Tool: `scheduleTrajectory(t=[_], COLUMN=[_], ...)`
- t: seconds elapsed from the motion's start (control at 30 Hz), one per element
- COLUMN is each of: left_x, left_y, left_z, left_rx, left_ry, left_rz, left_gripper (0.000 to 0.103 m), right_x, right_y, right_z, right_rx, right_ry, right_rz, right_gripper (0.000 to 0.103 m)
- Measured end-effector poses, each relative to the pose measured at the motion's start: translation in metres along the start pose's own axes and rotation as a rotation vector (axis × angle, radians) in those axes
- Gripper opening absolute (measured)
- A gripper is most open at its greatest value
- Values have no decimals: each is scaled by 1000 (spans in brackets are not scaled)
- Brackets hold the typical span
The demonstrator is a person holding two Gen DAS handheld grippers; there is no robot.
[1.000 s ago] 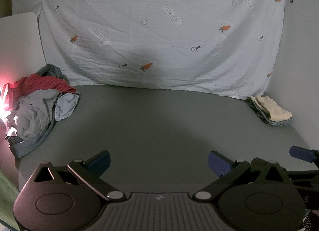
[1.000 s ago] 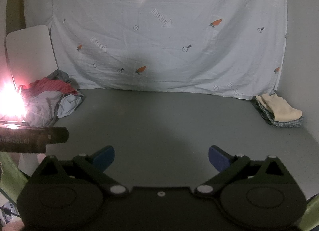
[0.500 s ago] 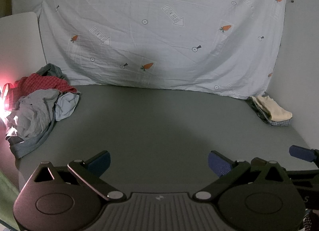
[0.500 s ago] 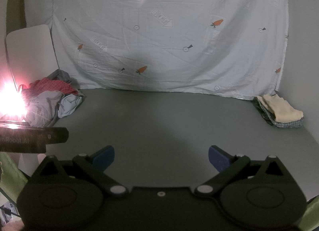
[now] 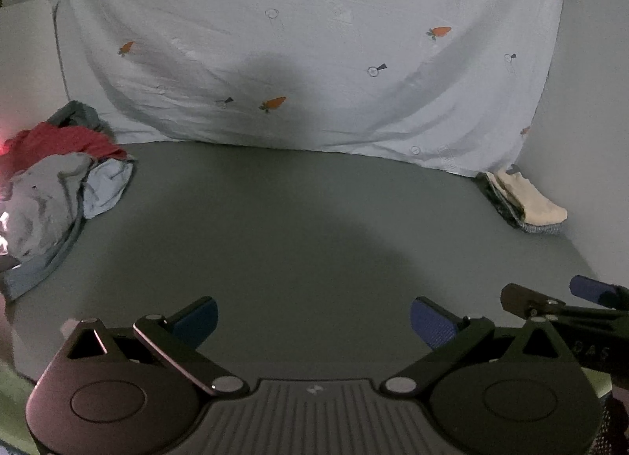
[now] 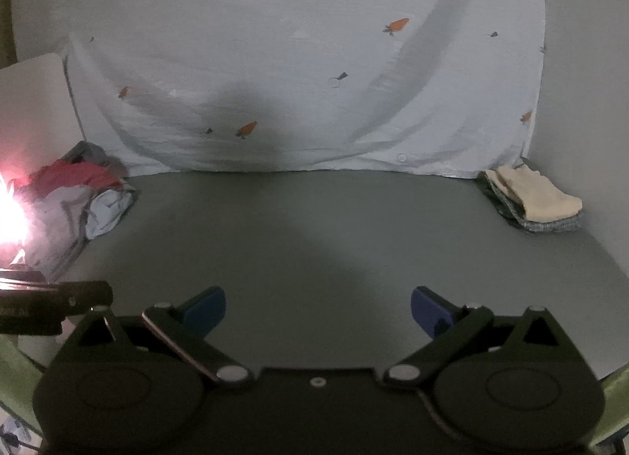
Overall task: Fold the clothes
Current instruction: 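Move both tools toward the clothes pile and reach for the red checked garment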
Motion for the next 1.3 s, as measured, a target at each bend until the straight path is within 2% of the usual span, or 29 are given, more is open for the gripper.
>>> scheduleTrajectory(t=[0.17,0.33,0.43,0.63,0.67,0.7,0.77,0.83,0.9,1.0,1.17,1.23,1.3], left_x=[38,81,92,122,125,128,133,137,144,160,194,207,218], left_y=[-17,-7,5,54,61,69,88,111,140,189,278,312,344], left_z=[9,26,38,47,47,47,49,52,58,70,97,105,108], left_rx=[-6,-168,-268,-544,-579,-605,-631,-611,-561,-480,-364,-319,-275], left_ry=[22,111,150,190,178,169,156,141,125,95,28,-14,-41], left_rz=[-2,2,25,34,39,54,99,145,198,260,325,354,395], left_gripper=[103,103,103,102,102,102,102,102,102,101,93,78,76], right_x=[37,103,142,202,210,218,232,245,258,276,317,338,359], right_y=[-19,-31,-28,5,11,20,38,66,94,137,218,256,297], right_z=[5,11,20,39,39,39,38,40,41,43,46,47,47], right_rx=[0,12,-1,-123,-128,-131,-140,-183,-226,-290,-371,-394,-449], right_ry=[-5,42,70,47,54,66,85,71,57,35,16,16,1], right_rz=[-12,47,82,153,168,190,230,248,266,293,336,354,385], right_gripper=[102,101,96,80,76,67,59,50,32,29,28,27,27])
Point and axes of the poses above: each gripper's, at about its wrist camera, not at the fingertips, and x roughly the way its jaws point, y to its left, z to its top, the point moved 6 cm from there along x, roughly the way its jaws point, and after that the axes turned 14 degrees about -y, right-handed, at the moved point
